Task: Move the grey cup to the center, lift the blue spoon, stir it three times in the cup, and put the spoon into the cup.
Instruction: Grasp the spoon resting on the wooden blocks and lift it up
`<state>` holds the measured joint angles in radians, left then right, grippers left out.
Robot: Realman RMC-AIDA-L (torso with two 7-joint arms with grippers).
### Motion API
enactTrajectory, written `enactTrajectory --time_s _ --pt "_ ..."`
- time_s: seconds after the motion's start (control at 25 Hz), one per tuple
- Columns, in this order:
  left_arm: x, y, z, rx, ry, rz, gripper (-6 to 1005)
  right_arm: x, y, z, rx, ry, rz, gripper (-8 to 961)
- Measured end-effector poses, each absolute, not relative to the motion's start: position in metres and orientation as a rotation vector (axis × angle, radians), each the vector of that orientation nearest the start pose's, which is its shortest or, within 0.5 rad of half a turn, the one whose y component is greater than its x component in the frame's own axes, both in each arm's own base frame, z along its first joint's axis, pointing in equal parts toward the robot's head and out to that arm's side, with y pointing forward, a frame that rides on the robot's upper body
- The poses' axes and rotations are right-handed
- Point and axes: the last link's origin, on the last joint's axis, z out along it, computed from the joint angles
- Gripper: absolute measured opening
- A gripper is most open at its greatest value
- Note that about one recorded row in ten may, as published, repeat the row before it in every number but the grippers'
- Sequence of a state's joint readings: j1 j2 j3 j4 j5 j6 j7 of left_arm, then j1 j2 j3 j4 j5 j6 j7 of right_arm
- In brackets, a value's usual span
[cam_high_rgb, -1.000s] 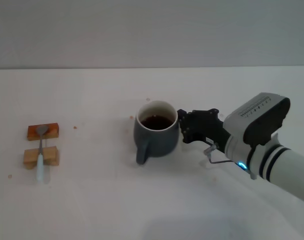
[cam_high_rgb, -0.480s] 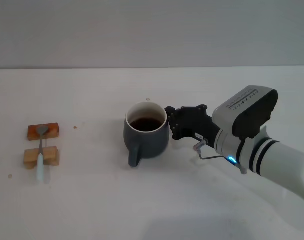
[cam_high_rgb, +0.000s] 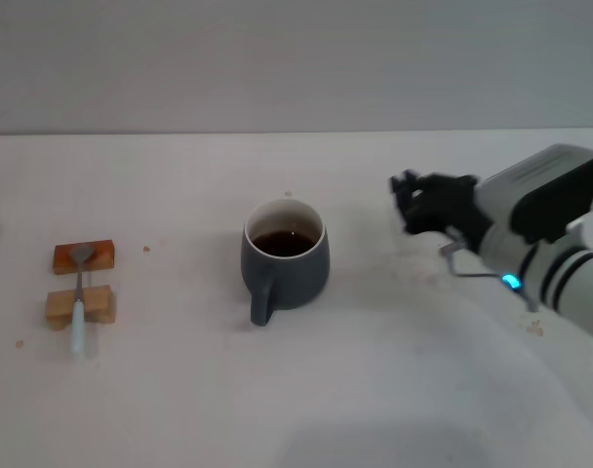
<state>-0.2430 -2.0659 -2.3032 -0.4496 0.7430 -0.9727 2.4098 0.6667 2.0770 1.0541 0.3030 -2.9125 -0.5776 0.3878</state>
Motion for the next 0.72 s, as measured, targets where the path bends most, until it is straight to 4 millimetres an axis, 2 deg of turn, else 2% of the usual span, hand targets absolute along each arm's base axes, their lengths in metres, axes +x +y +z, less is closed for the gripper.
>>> enactTrajectory --time_s 0.16,0.48,0.52,0.56,0.72 --pt "-0.384 0.310 0.086 -1.503 -0.743 -0.710 688 0.264 0.404 -0.074 -2.040 0.631 0.473 150" --pt "-0.356 0.312 0.089 -1.490 -0.808 -0.536 687 0.274 0.406 -0.064 -1.992 0.621 0.452 303" --pt "-0.340 0.313 0.089 -1.486 -0.795 -0.457 687 0.274 0.407 -0.063 -1.990 0.618 0.449 303" --pt "-0.335 0.313 0.088 -1.493 -0.785 -0.447 687 0.274 0.407 -0.063 -1.990 0.618 0.449 303" --pt "-0.333 0.313 0.087 -1.496 -0.780 -0.440 686 0.278 0.410 -0.055 -1.975 0.610 0.442 303"
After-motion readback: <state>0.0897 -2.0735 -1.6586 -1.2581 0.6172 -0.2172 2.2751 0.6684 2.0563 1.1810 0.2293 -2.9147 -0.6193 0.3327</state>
